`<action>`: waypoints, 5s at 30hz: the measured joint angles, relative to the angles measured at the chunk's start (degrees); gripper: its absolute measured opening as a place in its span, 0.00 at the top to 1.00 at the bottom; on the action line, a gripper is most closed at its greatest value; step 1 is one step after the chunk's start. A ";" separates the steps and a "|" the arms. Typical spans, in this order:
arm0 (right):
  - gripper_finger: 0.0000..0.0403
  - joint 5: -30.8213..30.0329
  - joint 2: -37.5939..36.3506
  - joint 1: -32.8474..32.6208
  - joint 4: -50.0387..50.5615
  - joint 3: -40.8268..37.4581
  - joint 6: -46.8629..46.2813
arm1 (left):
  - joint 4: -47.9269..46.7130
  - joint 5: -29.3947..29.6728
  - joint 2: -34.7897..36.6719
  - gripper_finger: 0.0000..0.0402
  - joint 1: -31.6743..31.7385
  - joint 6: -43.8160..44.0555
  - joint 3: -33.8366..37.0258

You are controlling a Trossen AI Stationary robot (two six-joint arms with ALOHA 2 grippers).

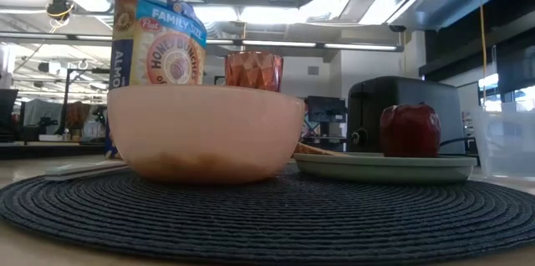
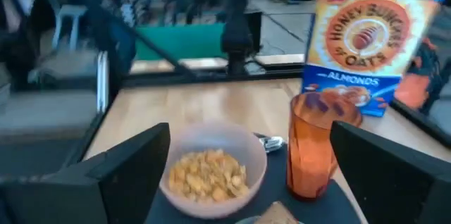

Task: Arrange a breakfast setting
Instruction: Return To Home Position

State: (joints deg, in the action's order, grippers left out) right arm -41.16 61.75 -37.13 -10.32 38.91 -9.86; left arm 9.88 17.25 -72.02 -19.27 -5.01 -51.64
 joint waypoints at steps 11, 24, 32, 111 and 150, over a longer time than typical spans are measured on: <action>0.06 -0.40 2.78 4.23 -8.71 -0.04 1.30 | 16.64 4.62 1.51 0.69 2.06 -0.11 13.34; 0.06 7.29 -15.13 3.75 4.59 -1.30 17.15 | 7.96 0.25 23.24 0.69 3.89 -0.18 17.43; 0.06 9.87 -27.12 5.96 -8.52 -16.93 21.95 | 30.19 1.67 23.53 0.69 5.59 0.12 34.66; 0.97 36.95 -60.43 37.91 8.77 -38.46 4.36 | 6.53 -8.81 58.93 1.00 14.93 5.56 51.22; 0.99 39.29 -60.38 37.91 9.24 -38.50 4.49 | -8.63 -12.43 71.68 1.00 14.93 2.92 51.22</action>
State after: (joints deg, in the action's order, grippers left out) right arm -1.87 1.37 0.78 -1.08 0.40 -5.37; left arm 1.26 4.82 -0.34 -4.34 -2.09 -0.43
